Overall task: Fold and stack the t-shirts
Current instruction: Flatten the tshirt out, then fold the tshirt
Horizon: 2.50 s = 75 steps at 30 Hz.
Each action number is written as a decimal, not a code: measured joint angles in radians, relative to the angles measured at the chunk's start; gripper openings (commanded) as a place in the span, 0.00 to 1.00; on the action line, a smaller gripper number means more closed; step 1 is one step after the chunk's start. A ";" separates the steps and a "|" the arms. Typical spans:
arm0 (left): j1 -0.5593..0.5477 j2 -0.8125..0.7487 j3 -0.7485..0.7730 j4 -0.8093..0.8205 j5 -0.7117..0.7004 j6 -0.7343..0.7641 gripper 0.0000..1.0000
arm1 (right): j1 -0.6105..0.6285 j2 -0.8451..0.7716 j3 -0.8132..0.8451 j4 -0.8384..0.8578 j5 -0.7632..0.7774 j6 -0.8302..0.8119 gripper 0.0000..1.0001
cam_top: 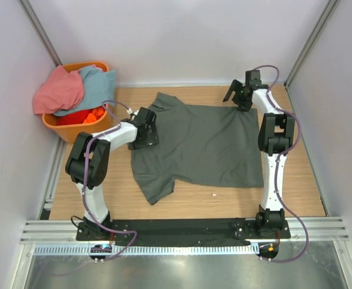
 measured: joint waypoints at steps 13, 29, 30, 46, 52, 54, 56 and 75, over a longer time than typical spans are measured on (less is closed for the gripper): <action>0.105 0.015 0.055 -0.018 -0.002 0.010 0.92 | 0.073 0.231 0.400 -0.056 0.000 -0.007 0.99; -0.173 -0.687 -0.162 -0.238 -0.145 -0.069 0.93 | 0.136 -0.640 -0.325 -0.104 0.325 -0.056 1.00; -0.208 -0.718 -0.208 -0.257 -0.145 -0.098 0.93 | 0.161 -0.738 -0.416 -0.092 0.358 -0.047 1.00; -0.450 -0.902 -0.681 -0.232 -0.122 -0.462 0.87 | 0.133 -1.386 -1.345 0.113 0.112 0.082 1.00; -0.453 -0.855 -0.753 -0.114 -0.097 -0.510 0.83 | 0.133 -1.440 -1.384 0.121 0.102 0.081 1.00; -0.455 -0.842 -0.757 -0.079 -0.098 -0.514 0.81 | 0.133 -1.446 -1.393 0.120 0.103 0.080 1.00; -0.457 -0.822 -0.757 -0.033 -0.097 -0.516 0.76 | 0.133 -1.452 -1.399 0.116 0.103 0.080 1.00; -0.473 -0.896 -0.772 -0.005 -0.079 -0.541 0.00 | 0.096 -1.566 -1.553 0.016 0.301 0.309 0.91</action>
